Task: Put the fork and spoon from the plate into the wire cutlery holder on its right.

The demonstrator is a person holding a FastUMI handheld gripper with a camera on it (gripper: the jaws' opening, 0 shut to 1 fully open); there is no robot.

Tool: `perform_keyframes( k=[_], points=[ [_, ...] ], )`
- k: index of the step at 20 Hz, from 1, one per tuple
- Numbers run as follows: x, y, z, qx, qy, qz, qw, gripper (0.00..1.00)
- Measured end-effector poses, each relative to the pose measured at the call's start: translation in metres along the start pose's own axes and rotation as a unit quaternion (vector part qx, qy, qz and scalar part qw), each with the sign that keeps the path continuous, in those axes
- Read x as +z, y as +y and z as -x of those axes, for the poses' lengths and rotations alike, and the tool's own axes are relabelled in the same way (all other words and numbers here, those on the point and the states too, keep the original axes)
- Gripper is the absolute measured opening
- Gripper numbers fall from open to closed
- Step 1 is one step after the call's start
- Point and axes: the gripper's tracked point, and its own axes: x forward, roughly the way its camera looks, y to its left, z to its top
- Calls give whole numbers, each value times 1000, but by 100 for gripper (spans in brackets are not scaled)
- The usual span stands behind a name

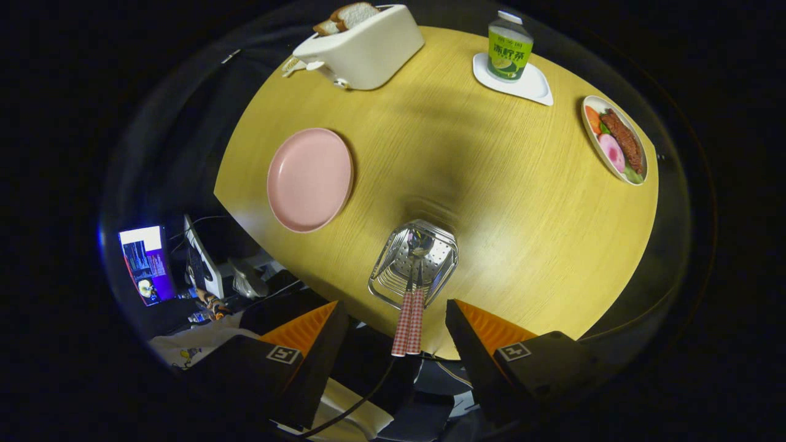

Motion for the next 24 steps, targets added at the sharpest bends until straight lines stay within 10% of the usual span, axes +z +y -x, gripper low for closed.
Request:
perform_keyframes(
  k=[9, 24],
  points=[
    [18, 40, 77, -4, -250, -33, 968, 100],
    [22, 103, 269, -123, -577, -3, 807, 99]
  ],
)
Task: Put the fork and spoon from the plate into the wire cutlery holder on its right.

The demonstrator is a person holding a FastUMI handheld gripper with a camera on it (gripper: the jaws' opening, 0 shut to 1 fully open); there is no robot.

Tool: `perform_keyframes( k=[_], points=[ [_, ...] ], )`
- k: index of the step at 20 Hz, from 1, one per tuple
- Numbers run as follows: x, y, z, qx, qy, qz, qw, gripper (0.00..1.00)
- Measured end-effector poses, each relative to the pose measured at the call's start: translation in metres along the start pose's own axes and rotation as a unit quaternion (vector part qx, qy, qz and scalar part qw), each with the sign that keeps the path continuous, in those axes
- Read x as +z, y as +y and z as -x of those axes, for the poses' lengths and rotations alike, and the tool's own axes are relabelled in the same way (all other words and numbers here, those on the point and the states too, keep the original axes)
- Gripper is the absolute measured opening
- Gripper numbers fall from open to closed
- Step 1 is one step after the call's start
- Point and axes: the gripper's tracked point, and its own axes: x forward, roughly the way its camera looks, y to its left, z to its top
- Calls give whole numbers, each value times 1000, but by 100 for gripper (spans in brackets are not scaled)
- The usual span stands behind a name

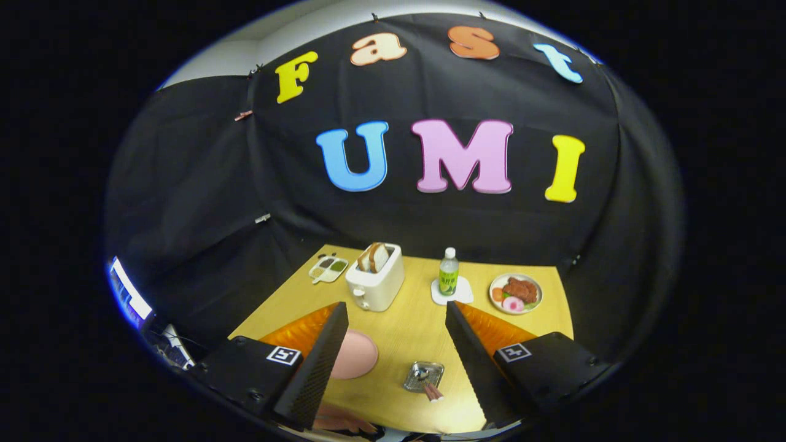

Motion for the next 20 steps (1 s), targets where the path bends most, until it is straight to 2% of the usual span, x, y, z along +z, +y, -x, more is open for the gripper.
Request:
perform_keyframes(
  k=[5, 9, 15, 17, 20],
  points=[
    [27, 3, 9, -28, -79, -13, 996, 99],
    [26, -14, 15, -76, -115, -14, 990, 99],
    [12, -38, 19, -100, -136, -63, 984, 99],
    [18, -38, 26, -95, -161, -64, 980, 99],
    [19, -48, 38, -111, -188, -53, 974, 99]
  ],
)
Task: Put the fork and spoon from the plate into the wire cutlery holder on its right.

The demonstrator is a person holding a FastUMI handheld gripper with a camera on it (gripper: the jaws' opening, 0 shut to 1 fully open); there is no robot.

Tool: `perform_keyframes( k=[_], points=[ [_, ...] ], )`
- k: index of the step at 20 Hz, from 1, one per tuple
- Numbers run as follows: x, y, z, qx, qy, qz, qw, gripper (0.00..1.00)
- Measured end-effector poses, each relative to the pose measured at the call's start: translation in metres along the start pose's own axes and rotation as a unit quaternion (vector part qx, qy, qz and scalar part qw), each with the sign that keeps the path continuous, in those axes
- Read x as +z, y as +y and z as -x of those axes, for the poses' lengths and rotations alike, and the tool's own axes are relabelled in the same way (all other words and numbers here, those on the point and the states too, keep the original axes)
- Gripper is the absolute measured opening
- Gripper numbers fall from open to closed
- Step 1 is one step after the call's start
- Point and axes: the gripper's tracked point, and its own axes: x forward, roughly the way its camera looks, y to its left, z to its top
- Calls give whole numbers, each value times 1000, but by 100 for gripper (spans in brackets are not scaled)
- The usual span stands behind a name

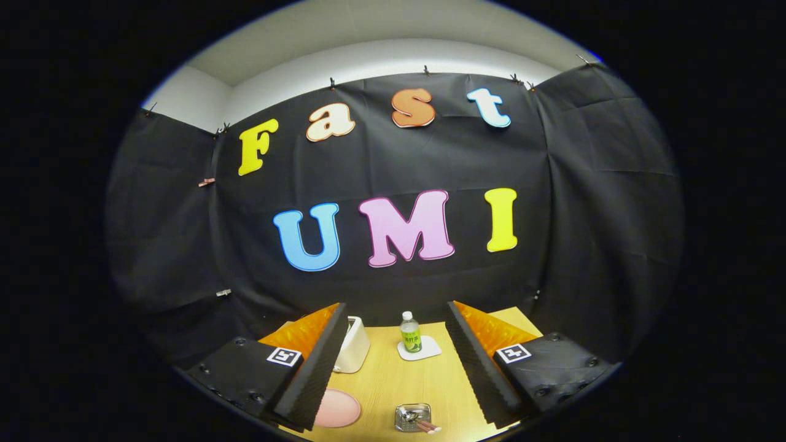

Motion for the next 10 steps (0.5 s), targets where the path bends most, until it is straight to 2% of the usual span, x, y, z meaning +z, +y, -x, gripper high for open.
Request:
perform_keyframes(
  k=[3, 10],
  points=[
    [-7, -5, 6, -5, 2, 10, 1000, 99],
    [-50, -8, 2, 24, 35, 29, 999, 99]
  ],
)
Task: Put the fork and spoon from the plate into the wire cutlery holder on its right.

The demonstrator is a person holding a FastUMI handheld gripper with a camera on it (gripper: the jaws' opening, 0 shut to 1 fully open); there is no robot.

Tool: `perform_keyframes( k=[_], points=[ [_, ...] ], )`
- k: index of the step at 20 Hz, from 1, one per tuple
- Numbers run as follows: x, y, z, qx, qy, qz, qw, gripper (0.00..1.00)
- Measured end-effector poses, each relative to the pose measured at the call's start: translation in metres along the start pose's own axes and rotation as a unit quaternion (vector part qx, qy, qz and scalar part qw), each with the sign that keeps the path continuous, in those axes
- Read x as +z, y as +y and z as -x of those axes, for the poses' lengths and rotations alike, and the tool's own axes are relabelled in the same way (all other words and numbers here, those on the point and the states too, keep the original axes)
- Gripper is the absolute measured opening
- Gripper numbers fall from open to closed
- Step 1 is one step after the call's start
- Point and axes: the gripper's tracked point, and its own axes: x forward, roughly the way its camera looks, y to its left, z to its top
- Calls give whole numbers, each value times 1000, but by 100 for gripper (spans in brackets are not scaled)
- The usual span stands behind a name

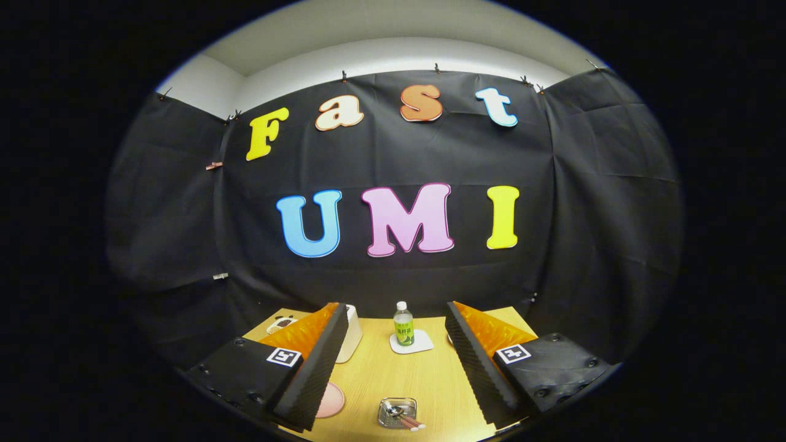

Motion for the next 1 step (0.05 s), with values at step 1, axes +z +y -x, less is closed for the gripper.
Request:
perform_keyframes(
  k=[1],
  points=[
    [-5, -1, -2, 2, 6, 1, 1000, 99]
  ],
)
